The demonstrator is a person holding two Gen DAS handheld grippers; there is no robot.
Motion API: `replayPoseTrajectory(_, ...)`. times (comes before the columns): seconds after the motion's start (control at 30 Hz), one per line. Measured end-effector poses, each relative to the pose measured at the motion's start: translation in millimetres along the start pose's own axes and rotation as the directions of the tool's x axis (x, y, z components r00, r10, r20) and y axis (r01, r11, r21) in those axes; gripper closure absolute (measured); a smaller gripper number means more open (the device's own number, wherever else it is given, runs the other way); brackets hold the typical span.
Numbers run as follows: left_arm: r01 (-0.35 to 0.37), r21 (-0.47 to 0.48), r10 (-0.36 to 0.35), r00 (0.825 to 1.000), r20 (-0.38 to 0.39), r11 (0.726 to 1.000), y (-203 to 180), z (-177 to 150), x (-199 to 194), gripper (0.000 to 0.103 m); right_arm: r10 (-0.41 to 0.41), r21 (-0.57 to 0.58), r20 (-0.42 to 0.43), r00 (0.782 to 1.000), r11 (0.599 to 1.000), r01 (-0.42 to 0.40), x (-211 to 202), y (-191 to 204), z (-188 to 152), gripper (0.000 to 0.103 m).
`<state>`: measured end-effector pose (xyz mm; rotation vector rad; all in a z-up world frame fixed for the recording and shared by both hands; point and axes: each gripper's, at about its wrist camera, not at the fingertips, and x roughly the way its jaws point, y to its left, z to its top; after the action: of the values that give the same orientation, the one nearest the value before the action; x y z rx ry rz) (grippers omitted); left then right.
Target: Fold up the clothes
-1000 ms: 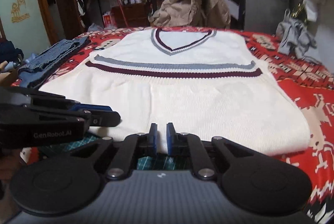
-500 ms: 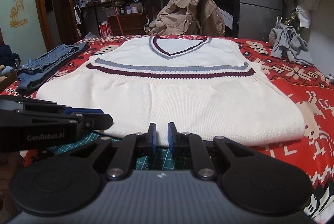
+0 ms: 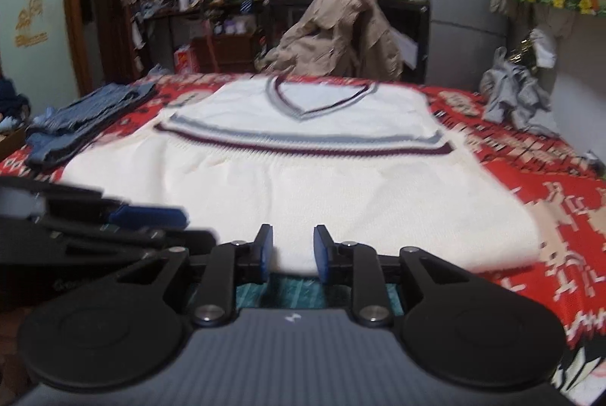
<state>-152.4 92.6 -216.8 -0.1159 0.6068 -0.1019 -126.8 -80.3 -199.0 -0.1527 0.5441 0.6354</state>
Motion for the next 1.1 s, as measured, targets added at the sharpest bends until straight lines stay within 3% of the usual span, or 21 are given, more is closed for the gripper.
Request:
replayPoseTrajectory(0.17, -0.005, 0.015, 0.005, 1.0, 0.001, 1.0, -2, 0, 0, 0.072, -0.052, 0.055, -0.037, 0.998, 0.997, 0.054, 9, -19, -2, 0.077)
replayPoseTrajectory(0.33, 0.017, -0.039, -0.017, 1.0, -0.007, 0.999, 4, 3, 1, 0.071, -0.082, 0.015, -0.04, 0.996, 0.996, 0.083, 5, -12, -8, 0.077)
replayPoseTrajectory(0.67, 0.023, -0.041, -0.023, 1.0, -0.004, 0.999, 4, 2, 0, 0.07, -0.058, 0.125, -0.029, 0.998, 0.99, 0.061, -5, -27, -4, 0.076)
replayPoseTrajectory(0.9, 0.027, -0.049, -0.027, 1.0, -0.001, 0.998, 5, 2, 0, 0.071, -0.182, 0.167, -0.055, 0.982, 0.968, 0.189, 3, -60, 3, 0.076)
replayPoseTrajectory(1.1, 0.026, -0.044, -0.026, 1.0, -0.003, 0.999, 5, 2, 1, 0.071, -0.224, 0.242, -0.088, 0.971, 0.94, 0.239, -3, -75, -6, 0.076)
